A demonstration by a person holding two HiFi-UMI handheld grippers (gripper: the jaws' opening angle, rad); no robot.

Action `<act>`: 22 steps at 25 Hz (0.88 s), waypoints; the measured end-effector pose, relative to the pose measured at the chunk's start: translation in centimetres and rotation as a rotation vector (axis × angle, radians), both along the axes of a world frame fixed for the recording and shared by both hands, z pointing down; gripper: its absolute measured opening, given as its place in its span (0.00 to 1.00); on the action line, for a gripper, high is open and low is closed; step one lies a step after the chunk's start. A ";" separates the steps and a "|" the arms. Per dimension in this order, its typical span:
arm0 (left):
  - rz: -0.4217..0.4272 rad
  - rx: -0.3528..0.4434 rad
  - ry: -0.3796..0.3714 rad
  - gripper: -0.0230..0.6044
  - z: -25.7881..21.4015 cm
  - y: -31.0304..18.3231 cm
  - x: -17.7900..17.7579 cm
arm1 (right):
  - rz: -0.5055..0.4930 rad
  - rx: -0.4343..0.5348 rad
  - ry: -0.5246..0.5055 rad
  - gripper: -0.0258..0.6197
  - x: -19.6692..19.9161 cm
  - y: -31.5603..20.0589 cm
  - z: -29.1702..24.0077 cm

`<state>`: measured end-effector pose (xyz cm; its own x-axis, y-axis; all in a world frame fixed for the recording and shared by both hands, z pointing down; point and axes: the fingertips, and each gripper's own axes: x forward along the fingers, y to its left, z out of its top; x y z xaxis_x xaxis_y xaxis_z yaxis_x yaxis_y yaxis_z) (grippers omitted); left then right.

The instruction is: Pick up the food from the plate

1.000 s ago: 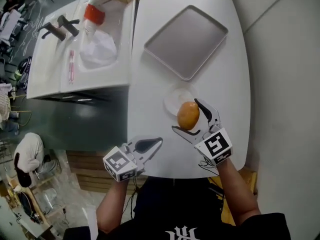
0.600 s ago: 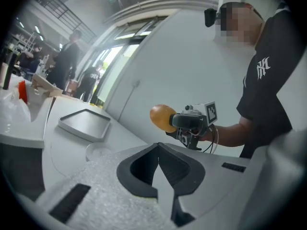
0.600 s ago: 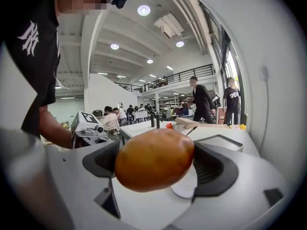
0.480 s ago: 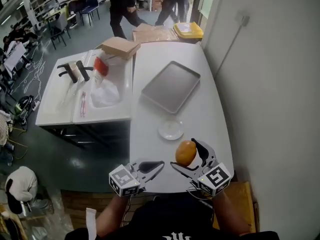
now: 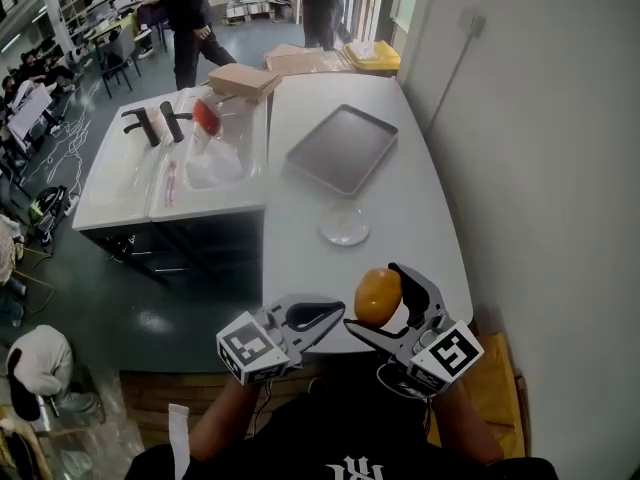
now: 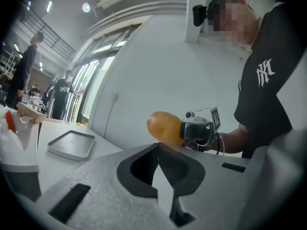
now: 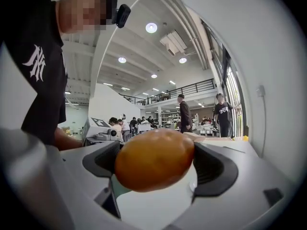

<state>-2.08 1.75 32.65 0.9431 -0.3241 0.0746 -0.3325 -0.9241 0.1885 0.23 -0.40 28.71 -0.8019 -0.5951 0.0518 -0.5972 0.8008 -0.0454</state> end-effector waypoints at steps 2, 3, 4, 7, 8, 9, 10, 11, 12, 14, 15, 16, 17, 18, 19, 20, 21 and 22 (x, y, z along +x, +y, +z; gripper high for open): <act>-0.010 0.011 0.010 0.04 0.1 0.9 -0.2 | 0.007 -0.006 0.018 0.74 0.4 1.1 0.6; -0.016 0.009 0.014 0.04 0.3 1.2 -0.3 | 0.011 -0.013 0.020 0.74 0.5 1.6 1.0; -0.022 0.002 0.019 0.04 0.4 1.4 -0.3 | 0.012 -0.023 0.018 0.74 0.7 2.1 1.3; -0.036 -0.011 0.027 0.04 1.1 2.3 -0.5 | -0.001 -0.031 0.017 0.74 0.8 3.9 1.5; -0.038 -0.013 0.026 0.04 1.5 2.5 -0.5 | -0.005 -0.028 0.011 0.74 0.8 4.5 1.4; -0.039 -0.021 0.028 0.04 1.9 2.8 -0.6 | -0.006 -0.028 -0.001 0.74 0.8 5.0 1.1; -0.040 -0.034 0.032 0.04 2.1 3.1 -0.5 | -0.005 -0.029 -0.014 0.74 0.8 5.5 0.8; -0.040 -0.048 0.036 0.04 2.2 3.4 -0.4 | -0.003 -0.032 -0.025 0.74 0.9 6.1 0.6; -0.039 -0.058 0.038 0.04 2.4 3.7 -0.3 | 0.000 -0.034 -0.029 0.74 1.1 6.6 0.5; -0.029 -0.059 0.037 0.04 3.1 4.4 -0.1 | 0.005 -0.035 -0.026 0.74 1.6 7.7 0.4; -0.023 -0.060 0.039 0.04 3.4 4.7 0.0 | 0.012 -0.039 -0.025 0.74 1.9 8.2 0.4; -0.015 -0.063 0.043 0.04 3.6 5.0 0.3 | 0.019 -0.045 -0.024 0.74 2.2 8.6 0.4; -0.007 -0.066 0.048 0.04 3.7 5.4 0.6 | 0.026 -0.052 -0.023 0.74 2.6 8.9 0.5; 0.002 -0.067 0.051 0.04 3.6 5.8 0.9 | 0.030 -0.060 -0.022 0.74 3.0 9.3 0.6; 0.011 -0.066 0.051 0.04 3.5 6.2 1.3 | 0.032 -0.066 -0.025 0.74 3.3 9.6 0.7; 0.018 -0.063 0.051 0.04 3.2 6.6 1.6 | 0.033 -0.071 -0.029 0.74 3.5 9.9 0.7; 0.022 -0.058 0.052 0.04 2.8 7.0 1.9 | 0.032 -0.071 -0.032 0.74 3.6 10.2 0.6; 0.022 -0.053 0.055 0.04 2.3 7.3 2.0 | 0.028 -0.070 -0.034 0.74 3.7 10.4 0.5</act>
<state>-0.04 9.02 34.96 0.9530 -0.3003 0.0392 -0.3002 -0.9193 0.2545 3.88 9.97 29.23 -0.7872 -0.6130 0.0672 -0.6162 0.7782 -0.1211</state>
